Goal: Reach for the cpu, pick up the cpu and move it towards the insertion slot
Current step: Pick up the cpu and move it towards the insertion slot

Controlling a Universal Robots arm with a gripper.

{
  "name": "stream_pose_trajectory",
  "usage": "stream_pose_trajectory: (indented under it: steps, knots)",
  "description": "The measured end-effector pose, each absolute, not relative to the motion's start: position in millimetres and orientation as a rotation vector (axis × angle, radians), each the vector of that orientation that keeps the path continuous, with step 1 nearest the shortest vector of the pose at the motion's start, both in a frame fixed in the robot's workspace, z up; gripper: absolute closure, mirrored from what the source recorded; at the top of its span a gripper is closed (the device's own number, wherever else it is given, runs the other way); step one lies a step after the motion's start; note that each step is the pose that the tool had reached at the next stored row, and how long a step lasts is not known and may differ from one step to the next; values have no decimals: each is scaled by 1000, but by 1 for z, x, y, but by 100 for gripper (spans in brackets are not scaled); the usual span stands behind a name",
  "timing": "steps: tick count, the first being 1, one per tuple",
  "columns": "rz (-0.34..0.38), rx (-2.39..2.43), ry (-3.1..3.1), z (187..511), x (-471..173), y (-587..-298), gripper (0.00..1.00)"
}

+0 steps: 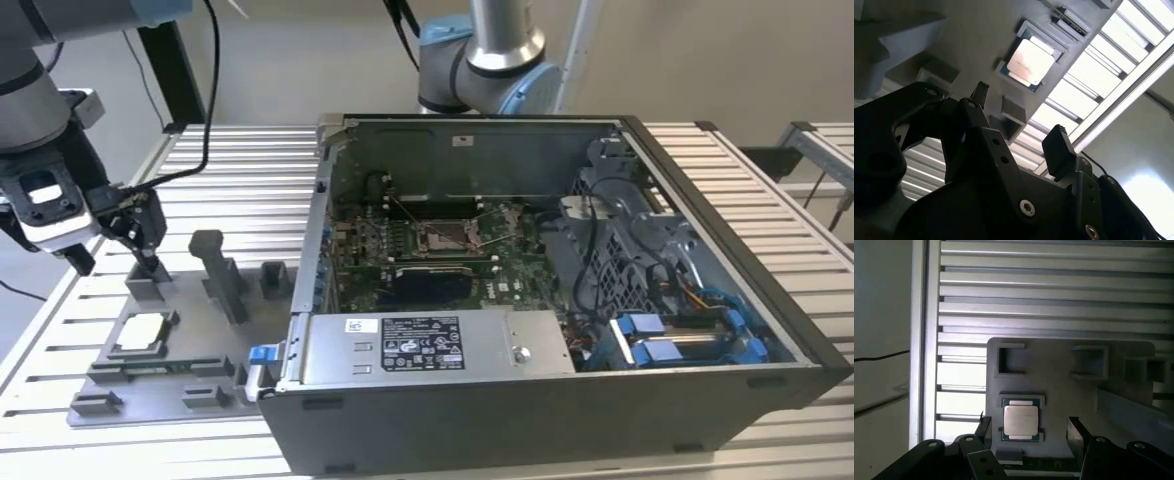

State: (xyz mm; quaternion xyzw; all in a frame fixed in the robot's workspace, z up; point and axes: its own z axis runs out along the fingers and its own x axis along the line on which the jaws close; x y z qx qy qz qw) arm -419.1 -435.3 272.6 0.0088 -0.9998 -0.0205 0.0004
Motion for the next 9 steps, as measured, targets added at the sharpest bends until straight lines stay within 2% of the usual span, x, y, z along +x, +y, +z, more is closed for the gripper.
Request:
stream_pose_trajectory:
  steps: [9]
  knots:
    - [-66,28,-3140,262,-420,-435,0]
